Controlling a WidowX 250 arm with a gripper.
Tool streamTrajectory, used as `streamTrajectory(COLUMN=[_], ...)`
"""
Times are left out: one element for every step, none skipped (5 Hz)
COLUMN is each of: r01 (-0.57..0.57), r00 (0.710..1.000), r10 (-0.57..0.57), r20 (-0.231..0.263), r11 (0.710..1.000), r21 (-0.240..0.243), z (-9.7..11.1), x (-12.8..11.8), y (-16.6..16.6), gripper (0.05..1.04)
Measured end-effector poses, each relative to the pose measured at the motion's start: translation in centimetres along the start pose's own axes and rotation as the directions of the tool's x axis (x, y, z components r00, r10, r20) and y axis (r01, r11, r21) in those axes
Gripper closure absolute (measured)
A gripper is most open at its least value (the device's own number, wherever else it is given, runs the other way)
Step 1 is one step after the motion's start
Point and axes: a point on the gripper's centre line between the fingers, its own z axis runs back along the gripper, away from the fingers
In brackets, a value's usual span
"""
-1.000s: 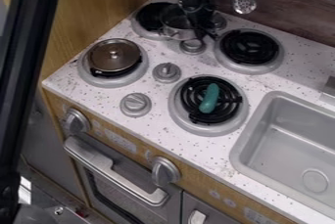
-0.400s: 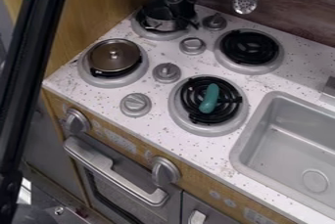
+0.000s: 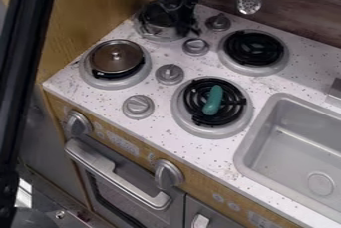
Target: Moves the pot to the upper left burner of the stove
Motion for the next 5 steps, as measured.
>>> streamTrajectory(r01=[0.036,0.046,0.079,0.086,0.026], r00=[0.994,0.987,0.997,0.963,0.887], r10=[-0.035,-0.044,-0.079,-0.099,-0.074], r20=[0.101,0.157,-0.007,-0.252,-0.456], r11=[0.999,0.999,0.996,0.994,0.994], r21=[-0.014,-0.007,-0.049,-0.062,-0.110], z=[3.1,7.1,10.0,11.7,13.1], x=[1.5,2.0,0.1,-2.9,-4.5], y=[-1.2,-1.9,-3.8,-5.5,-7.1], gripper=[0.531,0.232,0.087,0.087,0.087])
